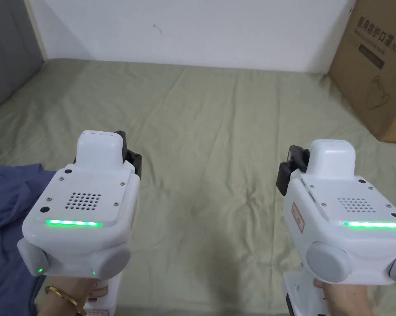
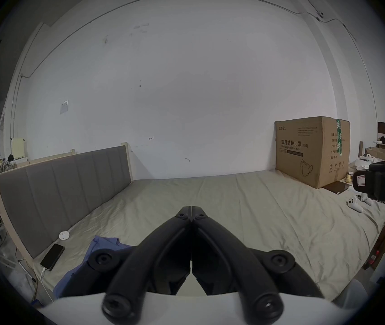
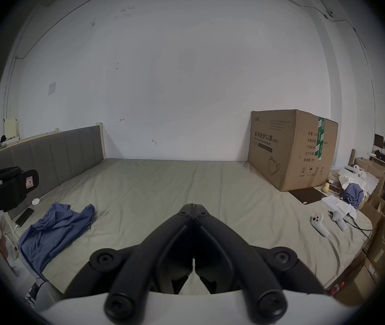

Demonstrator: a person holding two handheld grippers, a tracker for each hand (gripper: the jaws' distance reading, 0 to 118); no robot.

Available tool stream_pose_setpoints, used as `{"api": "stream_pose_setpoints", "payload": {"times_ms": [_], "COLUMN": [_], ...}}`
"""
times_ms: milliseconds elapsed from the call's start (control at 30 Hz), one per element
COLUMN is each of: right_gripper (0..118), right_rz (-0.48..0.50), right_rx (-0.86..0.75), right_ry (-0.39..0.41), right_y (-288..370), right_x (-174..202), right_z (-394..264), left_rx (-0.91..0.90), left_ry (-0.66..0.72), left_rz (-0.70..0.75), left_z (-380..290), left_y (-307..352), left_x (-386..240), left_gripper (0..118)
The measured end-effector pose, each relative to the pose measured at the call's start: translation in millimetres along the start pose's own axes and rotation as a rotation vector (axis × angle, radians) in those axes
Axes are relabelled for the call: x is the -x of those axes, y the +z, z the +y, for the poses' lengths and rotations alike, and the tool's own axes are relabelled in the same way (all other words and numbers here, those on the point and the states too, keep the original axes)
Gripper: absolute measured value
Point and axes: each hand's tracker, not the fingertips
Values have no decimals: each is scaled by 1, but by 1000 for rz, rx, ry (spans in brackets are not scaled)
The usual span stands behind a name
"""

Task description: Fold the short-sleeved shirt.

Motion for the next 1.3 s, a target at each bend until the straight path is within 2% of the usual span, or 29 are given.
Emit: {"api": "stream_pose_setpoints", "payload": {"times_ms": [400,567,933,1133,1300], "right_gripper": [0,0,0,0,0], "right_rz": [36,136,424,522,554], "right_rx": [-6,-26,-49,-65,-61], "right_ry": [5,34,73,115,119], "right_y": [-4,-7,-11,-4,-1], "right_x": [14,46,146,182,191], "right_z": [8,14,22,24,23], "left_rx": [-1,-5,15,12,24], "left_ry": [28,20,25,68,75], "left_rz": [33,144,424,518,544], "left_z": [2,2,-6,-10,-14], "left_y": [7,25,94,120,127], "left_x": [21,55,135,159,166], "left_gripper": [0,0,0,0,0]}}
